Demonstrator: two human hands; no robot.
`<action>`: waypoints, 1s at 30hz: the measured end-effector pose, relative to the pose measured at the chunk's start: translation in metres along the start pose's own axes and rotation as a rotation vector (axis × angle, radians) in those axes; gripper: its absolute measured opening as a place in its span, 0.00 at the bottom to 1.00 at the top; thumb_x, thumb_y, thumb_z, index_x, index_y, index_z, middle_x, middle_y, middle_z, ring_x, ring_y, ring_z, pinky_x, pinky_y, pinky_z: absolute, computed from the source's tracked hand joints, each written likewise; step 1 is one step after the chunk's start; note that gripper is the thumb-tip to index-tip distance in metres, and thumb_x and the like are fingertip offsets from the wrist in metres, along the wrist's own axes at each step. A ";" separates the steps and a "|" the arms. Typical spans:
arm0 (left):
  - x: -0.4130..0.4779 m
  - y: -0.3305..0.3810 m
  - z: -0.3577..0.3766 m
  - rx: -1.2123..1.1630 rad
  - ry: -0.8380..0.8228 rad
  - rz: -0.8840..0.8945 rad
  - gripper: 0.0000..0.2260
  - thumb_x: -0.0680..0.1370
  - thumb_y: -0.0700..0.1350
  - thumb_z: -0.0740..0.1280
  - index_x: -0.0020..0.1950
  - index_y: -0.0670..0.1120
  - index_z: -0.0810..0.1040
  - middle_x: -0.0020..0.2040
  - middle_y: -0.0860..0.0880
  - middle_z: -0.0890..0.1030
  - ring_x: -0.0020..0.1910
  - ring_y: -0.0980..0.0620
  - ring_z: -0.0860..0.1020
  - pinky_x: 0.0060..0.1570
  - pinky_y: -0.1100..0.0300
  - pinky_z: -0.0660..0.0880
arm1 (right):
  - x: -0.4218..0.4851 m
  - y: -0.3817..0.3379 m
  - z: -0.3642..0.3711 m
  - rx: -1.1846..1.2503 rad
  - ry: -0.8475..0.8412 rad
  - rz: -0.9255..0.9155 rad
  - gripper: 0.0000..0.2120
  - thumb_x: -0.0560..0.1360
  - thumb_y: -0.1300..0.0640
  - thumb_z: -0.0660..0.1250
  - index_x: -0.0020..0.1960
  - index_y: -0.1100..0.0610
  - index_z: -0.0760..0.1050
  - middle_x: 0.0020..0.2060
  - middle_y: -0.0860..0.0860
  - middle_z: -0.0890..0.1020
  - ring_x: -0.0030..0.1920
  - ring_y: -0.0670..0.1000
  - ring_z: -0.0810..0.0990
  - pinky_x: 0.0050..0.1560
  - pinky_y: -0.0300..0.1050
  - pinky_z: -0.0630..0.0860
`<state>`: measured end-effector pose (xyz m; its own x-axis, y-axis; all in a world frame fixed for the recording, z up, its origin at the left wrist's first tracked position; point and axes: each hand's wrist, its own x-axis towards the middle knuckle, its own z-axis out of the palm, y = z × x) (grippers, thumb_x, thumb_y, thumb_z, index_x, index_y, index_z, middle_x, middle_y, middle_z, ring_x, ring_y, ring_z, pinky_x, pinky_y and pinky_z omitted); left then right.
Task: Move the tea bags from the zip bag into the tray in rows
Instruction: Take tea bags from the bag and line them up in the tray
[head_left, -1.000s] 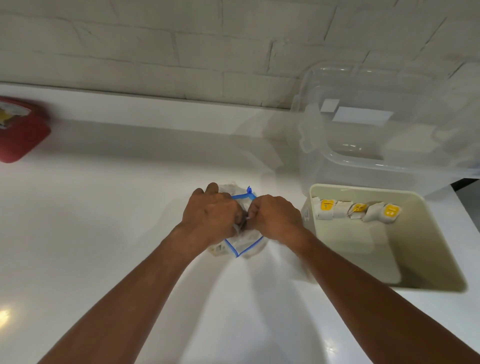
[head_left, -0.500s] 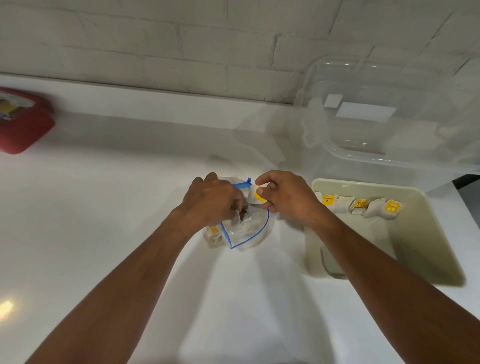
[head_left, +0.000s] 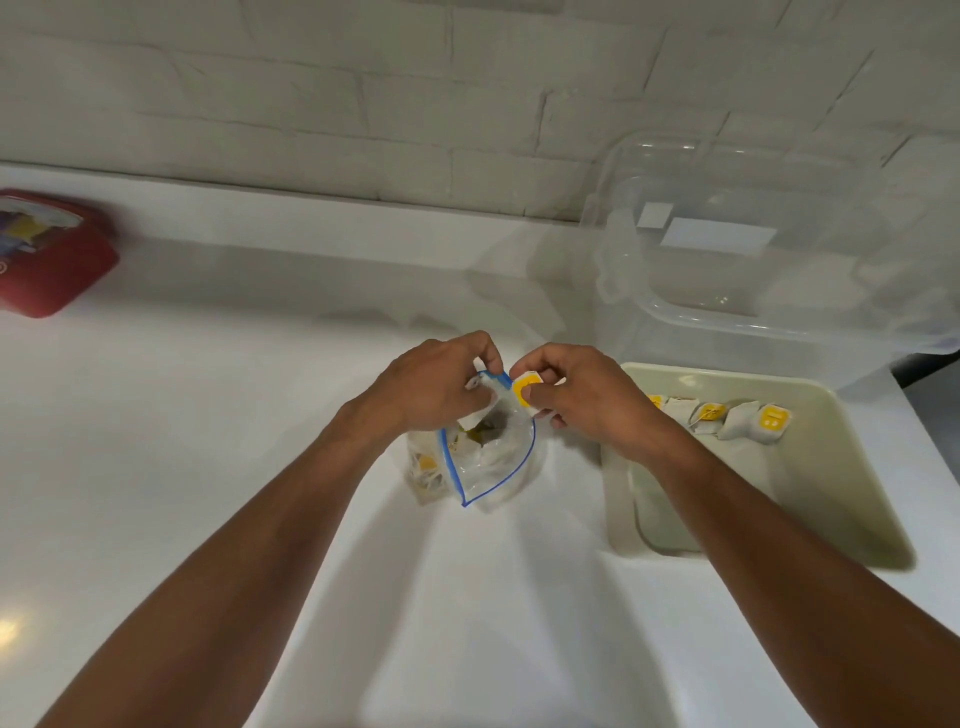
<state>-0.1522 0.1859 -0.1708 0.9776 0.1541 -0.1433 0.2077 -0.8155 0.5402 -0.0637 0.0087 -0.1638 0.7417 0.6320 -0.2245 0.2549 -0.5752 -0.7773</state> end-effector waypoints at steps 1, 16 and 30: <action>-0.001 0.002 0.001 -0.004 0.019 0.010 0.06 0.76 0.50 0.68 0.53 0.57 0.75 0.39 0.53 0.80 0.42 0.51 0.77 0.44 0.52 0.76 | -0.003 -0.001 -0.001 0.006 -0.022 -0.008 0.09 0.75 0.59 0.69 0.51 0.47 0.81 0.38 0.48 0.80 0.39 0.48 0.85 0.44 0.49 0.81; -0.010 0.029 -0.005 -0.630 0.000 -0.165 0.15 0.65 0.48 0.80 0.46 0.49 0.78 0.44 0.40 0.84 0.39 0.41 0.81 0.41 0.51 0.78 | -0.027 0.011 -0.024 0.165 0.122 -0.045 0.05 0.73 0.55 0.73 0.47 0.47 0.83 0.31 0.41 0.78 0.35 0.44 0.75 0.41 0.42 0.73; 0.003 0.113 0.015 -1.024 -0.199 -0.057 0.15 0.68 0.41 0.78 0.53 0.39 0.84 0.47 0.45 0.85 0.49 0.54 0.83 0.55 0.62 0.79 | -0.062 0.044 -0.102 0.365 0.243 0.001 0.05 0.76 0.61 0.70 0.49 0.54 0.83 0.44 0.60 0.84 0.41 0.57 0.84 0.45 0.51 0.83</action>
<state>-0.1260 0.0859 -0.1226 0.9615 0.0072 -0.2748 0.2737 0.0670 0.9595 -0.0352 -0.1087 -0.1241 0.8776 0.4654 -0.1146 0.0501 -0.3270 -0.9437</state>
